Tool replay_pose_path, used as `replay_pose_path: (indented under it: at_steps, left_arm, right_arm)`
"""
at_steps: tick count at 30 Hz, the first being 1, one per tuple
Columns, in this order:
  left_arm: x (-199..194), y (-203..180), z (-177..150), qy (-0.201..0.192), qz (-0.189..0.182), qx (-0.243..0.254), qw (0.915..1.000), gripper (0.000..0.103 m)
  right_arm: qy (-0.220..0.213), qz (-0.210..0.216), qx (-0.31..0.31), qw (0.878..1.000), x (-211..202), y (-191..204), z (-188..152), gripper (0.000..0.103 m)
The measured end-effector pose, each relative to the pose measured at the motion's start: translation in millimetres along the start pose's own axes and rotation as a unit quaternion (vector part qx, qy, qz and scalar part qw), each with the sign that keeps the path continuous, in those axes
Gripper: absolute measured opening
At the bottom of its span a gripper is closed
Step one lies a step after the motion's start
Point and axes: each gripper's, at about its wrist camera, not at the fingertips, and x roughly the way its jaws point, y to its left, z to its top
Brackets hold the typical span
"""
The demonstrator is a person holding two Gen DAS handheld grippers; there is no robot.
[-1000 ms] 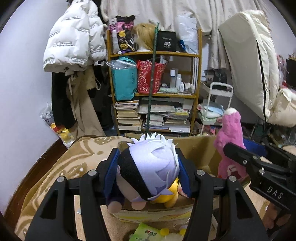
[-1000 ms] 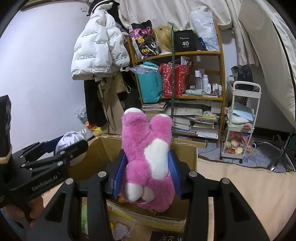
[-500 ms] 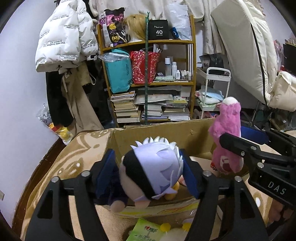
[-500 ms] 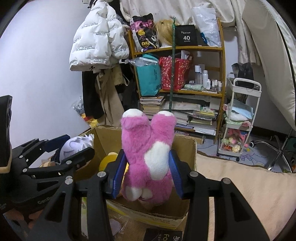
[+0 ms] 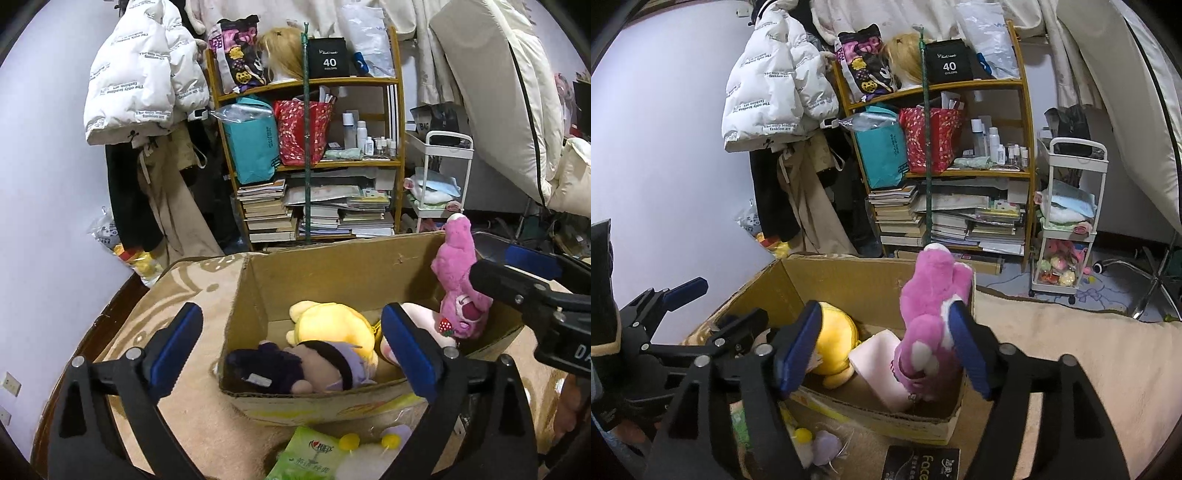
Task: Organize soft objects
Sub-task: 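Open both tools to drop the doll and pink bear into the box, then move both tools back toward the items lying beside the box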
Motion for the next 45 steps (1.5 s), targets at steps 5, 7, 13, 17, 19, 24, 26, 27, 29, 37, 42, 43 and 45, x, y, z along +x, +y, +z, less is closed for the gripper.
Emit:
replay_pose_path:
  at_steps: [5,7,13,17,19,24,26,27,29,37,42,43,45]
  left_arm:
    - [-11,4,-1,0.0,0.011,0.0,0.9999,0.097]
    - [-16,6,-2,0.0,0.011,-0.003,0.9999,0.097]
    - [-36,11,-6,-0.002,0.011,-0.012,0.9999,0.097]
    - [-48,11,-13,0.0,0.018,-0.004,0.9998,0.097]
    - [-53,11,-14,0.002,0.019,0.002,0.9998,0.097]
    - [-66,11,-19,0.009,0.021,0.005,0.9997,0.097]
    - [-71,11,-22,0.013,0.021,0.007,0.9997,0.097]
    - [-73,12,-23,0.015,0.021,0.007,0.9996,0.097]
    - [-79,12,-28,0.02,0.02,0.003,0.9996,0.097]
    - [-97,7,-43,0.03,0.02,0.005,0.9993,0.097]
    - [-104,4,-51,0.036,0.018,0.004,0.9992,0.097]
    - [-104,3,-52,0.037,0.018,0.005,0.9992,0.097]
    - [-105,2,-54,0.039,0.018,0.007,0.9991,0.097]
  right_arm:
    - [-0.002,-0.001,-0.002,1.0,-7,3,0,0.089]
    - [-0.003,-0.006,-0.009,1.0,-13,7,-1,0.09]
    - [-0.002,-0.015,-0.019,1.0,-30,12,-4,0.09]
    - [-0.003,-0.016,-0.021,1.0,-42,15,-7,0.09]
    - [-0.004,-0.019,-0.019,1.0,-47,16,-8,0.091]
    - [-0.003,-0.022,-0.009,1.0,-60,14,-14,0.091]
    - [-0.002,-0.025,-0.008,1.0,-66,13,-17,0.091]
    - [0.0,-0.027,-0.007,1.0,-68,13,-18,0.091]
    - [0.002,-0.032,-0.008,0.999,-72,14,-20,0.091]
    - [0.003,-0.042,-0.011,0.999,-85,17,-30,0.102]
    - [0.014,-0.05,-0.012,0.999,-87,18,-38,0.102]
    - [0.017,-0.052,-0.013,0.998,-87,18,-40,0.103]
    - [0.024,-0.055,-0.014,0.998,-86,18,-43,0.103]
